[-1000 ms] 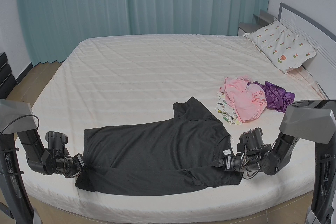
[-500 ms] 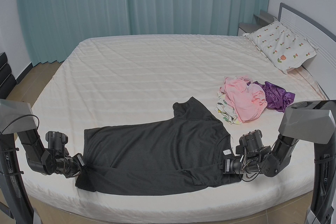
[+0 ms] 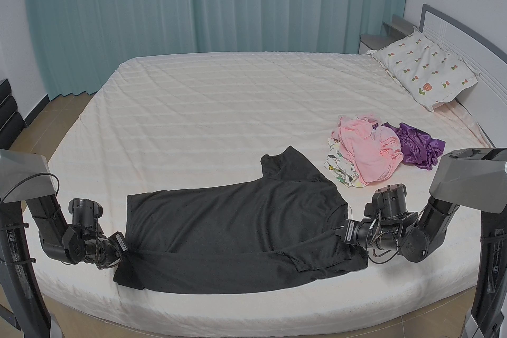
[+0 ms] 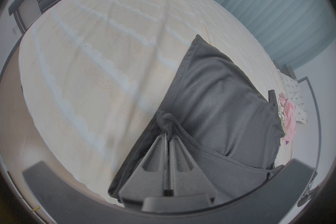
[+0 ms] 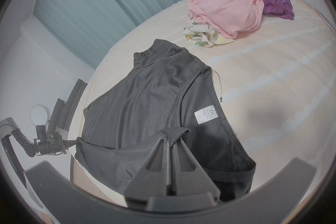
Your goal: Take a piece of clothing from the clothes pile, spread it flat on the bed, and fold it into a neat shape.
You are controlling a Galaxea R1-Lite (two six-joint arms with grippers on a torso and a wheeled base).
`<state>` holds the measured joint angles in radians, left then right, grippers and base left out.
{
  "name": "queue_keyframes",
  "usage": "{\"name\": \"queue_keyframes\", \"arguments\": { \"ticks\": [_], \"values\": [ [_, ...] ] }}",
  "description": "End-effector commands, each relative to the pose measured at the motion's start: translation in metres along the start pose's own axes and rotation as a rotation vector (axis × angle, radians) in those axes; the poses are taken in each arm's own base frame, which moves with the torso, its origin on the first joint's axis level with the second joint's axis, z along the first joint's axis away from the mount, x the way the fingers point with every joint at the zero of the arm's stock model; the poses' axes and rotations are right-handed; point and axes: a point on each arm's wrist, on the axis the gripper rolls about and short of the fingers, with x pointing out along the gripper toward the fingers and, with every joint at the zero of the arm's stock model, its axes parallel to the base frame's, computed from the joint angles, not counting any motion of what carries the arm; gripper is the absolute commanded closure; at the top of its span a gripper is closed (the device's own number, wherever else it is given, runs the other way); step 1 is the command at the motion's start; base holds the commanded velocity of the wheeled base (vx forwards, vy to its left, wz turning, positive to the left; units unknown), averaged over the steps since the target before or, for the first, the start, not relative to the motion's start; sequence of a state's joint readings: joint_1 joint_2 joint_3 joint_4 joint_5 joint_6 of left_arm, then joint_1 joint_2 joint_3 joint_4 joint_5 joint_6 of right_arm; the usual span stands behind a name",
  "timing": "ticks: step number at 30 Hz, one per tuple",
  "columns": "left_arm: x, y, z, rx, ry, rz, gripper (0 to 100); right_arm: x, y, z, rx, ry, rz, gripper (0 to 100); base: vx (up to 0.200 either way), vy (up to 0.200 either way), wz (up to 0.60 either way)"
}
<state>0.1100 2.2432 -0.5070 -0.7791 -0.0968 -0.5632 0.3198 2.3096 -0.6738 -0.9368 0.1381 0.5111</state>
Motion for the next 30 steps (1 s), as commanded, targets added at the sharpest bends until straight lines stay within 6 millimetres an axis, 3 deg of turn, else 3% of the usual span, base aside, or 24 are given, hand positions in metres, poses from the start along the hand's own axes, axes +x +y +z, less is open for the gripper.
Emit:
{"name": "queue_keyframes", "arguments": {
  "ticks": [1, 26, 27, 29, 30],
  "values": [
    [0.002, 0.001, 0.000, -0.002, 0.000, 0.006, 100, 0.000, -0.001, 0.001, 0.002, -0.004, -0.001, 100, 0.000, 0.000, 0.00],
    [0.012, -0.005, 0.000, 0.028, -0.038, 0.023, 100, 0.031, -0.007, 0.002, -0.005, -0.021, -0.041, 100, 0.000, 0.000, 0.00],
    [0.012, -0.005, -0.001, 0.028, -0.039, 0.027, 100, 0.031, -0.007, 0.001, -0.004, -0.020, -0.043, 0, 0.000, 0.000, 0.00],
    [0.013, -0.005, -0.001, 0.030, -0.042, 0.032, 100, 0.031, -0.007, 0.001, -0.004, -0.021, -0.041, 0, 0.000, 0.000, 0.00],
    [0.013, -0.006, -0.001, 0.030, -0.042, 0.033, 0, 0.031, -0.007, 0.001, -0.004, -0.023, -0.039, 0, 0.000, 0.000, 0.00]
  ]
}}
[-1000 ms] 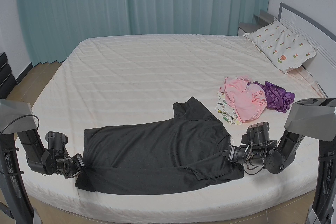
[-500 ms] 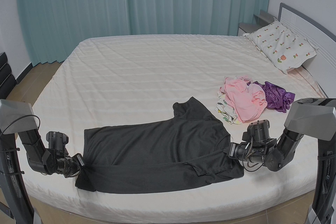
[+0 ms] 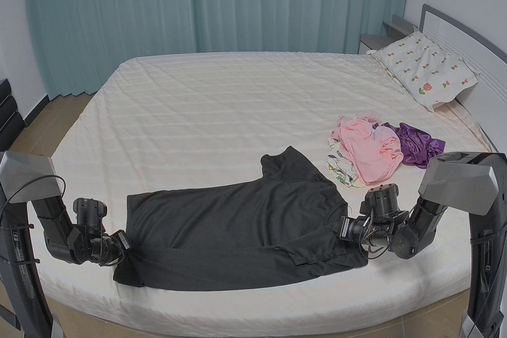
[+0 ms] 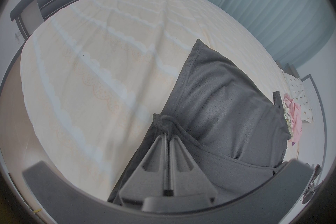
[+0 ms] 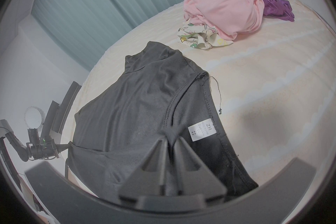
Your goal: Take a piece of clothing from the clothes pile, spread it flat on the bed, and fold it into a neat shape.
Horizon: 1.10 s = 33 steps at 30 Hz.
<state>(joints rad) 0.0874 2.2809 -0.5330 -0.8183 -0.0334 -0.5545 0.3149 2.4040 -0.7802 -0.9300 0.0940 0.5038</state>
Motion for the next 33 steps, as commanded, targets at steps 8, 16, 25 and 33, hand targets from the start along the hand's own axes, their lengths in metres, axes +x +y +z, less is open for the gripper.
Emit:
{"name": "queue_keyframes", "arguments": {
  "ticks": [8, 16, 25, 33],
  "values": [
    [-0.001, 0.000, 0.000, -0.011, -0.004, -0.003, 0, -0.009, 0.005, 0.009, 0.060, -0.035, 0.020, 0, 0.000, 0.000, 0.00],
    [-0.028, -0.004, 0.010, -0.066, -0.044, -0.067, 0, -0.033, 0.013, 0.022, 0.233, -0.073, 0.047, 0, 0.000, 0.000, 0.00],
    [-0.031, -0.001, 0.016, -0.136, -0.042, -0.104, 0, -0.033, 0.017, 0.015, 0.255, -0.052, 0.048, 0, 0.156, 0.000, 0.00],
    [-0.031, 0.000, 0.018, -0.142, -0.049, -0.103, 0, -0.034, 0.018, 0.012, 0.251, -0.043, 0.049, 0, 0.125, 0.000, 0.00]
  ]
}}
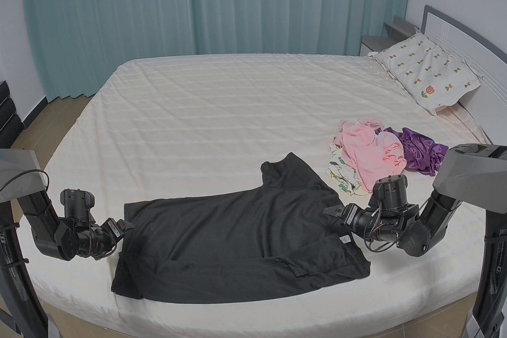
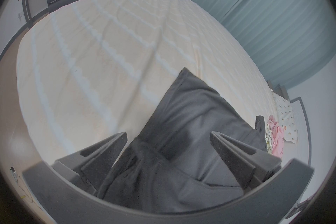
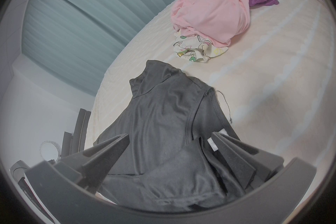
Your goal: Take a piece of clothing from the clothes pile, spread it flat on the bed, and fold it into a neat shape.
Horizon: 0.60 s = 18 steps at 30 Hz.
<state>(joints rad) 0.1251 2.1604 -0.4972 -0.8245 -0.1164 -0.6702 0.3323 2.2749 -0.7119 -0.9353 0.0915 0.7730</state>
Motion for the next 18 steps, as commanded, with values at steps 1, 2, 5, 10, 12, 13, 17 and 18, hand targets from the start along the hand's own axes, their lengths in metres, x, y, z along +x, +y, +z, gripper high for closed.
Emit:
{"name": "queue_keyframes", "arguments": {
  "ticks": [1, 2, 5, 10, 12, 13, 17, 18],
  "values": [
    [-0.001, 0.001, 0.003, -0.007, -0.008, 0.000, 0, -0.001, 0.000, -0.001, -0.001, 0.005, -0.004, 0, 0.000, 0.000, 0.00],
    [-0.001, 0.001, 0.003, -0.007, -0.008, 0.000, 0, -0.001, 0.000, -0.001, -0.001, 0.005, -0.004, 0, 0.000, 0.000, 0.00],
    [0.000, 0.001, 0.002, -0.006, -0.007, 0.001, 0, 0.000, -0.001, -0.002, 0.000, 0.008, -0.007, 0, 0.000, 0.000, 0.00],
    [0.000, 0.000, 0.005, -0.009, -0.015, -0.007, 0, 0.000, 0.000, -0.002, -0.003, 0.009, -0.006, 0, 0.000, 0.000, 0.00],
    [0.002, -0.004, 0.008, -0.006, -0.028, -0.017, 0, -0.001, 0.001, -0.001, -0.003, 0.007, -0.004, 0, 0.000, 0.000, 0.00],
    [0.003, -0.005, 0.011, -0.005, -0.037, -0.022, 0, -0.001, 0.001, -0.001, -0.003, 0.006, -0.003, 0, 0.000, 0.000, 0.00],
    [0.012, -0.014, 0.023, 0.001, -0.068, -0.044, 0, -0.001, 0.004, -0.004, -0.011, 0.010, 0.001, 0, 0.000, 0.000, 0.00],
    [0.017, -0.014, 0.025, 0.001, -0.069, -0.043, 0, -0.001, 0.003, -0.004, -0.011, 0.008, -0.004, 0, 0.000, 0.000, 0.00]
  ]
}}
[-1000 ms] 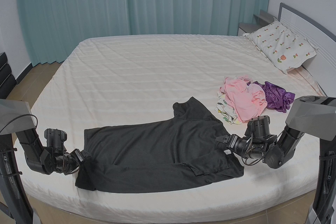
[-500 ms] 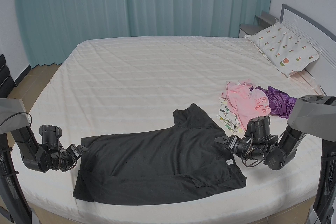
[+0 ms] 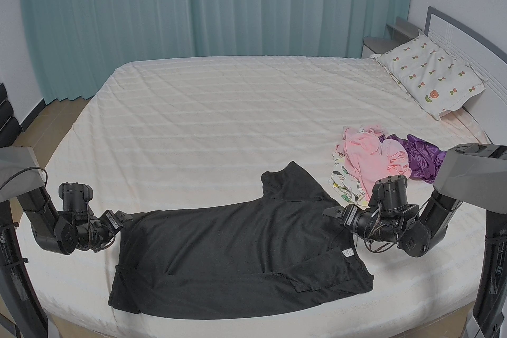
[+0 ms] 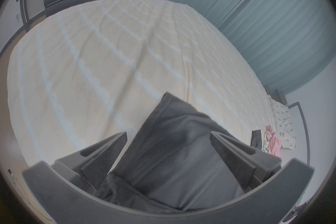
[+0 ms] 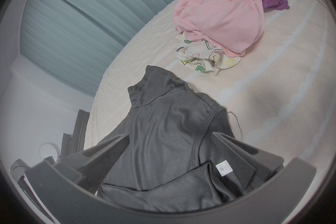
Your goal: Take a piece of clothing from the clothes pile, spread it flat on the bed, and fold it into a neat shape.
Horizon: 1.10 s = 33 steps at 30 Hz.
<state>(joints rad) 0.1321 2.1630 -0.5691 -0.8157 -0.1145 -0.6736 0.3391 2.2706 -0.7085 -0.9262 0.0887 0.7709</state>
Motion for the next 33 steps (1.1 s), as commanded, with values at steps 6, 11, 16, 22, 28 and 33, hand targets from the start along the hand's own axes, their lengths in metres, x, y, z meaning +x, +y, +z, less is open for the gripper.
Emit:
{"name": "queue_keyframes", "arguments": {
  "ticks": [6, 11, 16, 22, 28, 33],
  "values": [
    [0.037, -0.007, 0.014, 0.019, -0.026, -0.019, 0, 0.001, 0.002, -0.003, -0.010, 0.002, -0.007, 0, 0.000, 0.000, 0.00],
    [0.054, -0.004, 0.013, 0.049, -0.017, -0.013, 0, 0.001, 0.003, -0.005, -0.012, 0.006, -0.005, 0, 0.000, 0.000, 0.00],
    [0.056, -0.005, 0.014, 0.055, -0.022, -0.022, 0, 0.002, 0.003, -0.005, -0.014, 0.007, -0.003, 0, 0.000, 0.000, 0.00],
    [0.068, -0.002, 0.013, 0.051, -0.023, -0.013, 100, 0.003, 0.005, -0.004, -0.016, 0.003, 0.001, 0, 0.000, 0.000, 0.00],
    [0.069, -0.003, 0.017, 0.024, -0.042, -0.014, 100, 0.008, 0.014, 0.009, -0.058, -0.022, 0.015, 0, 0.000, 0.000, 0.00],
    [0.062, -0.012, 0.028, -0.073, -0.113, -0.064, 100, 0.024, 0.031, 0.032, -0.114, -0.025, 0.009, 0, 0.000, 0.000, 0.00]
  ]
}}
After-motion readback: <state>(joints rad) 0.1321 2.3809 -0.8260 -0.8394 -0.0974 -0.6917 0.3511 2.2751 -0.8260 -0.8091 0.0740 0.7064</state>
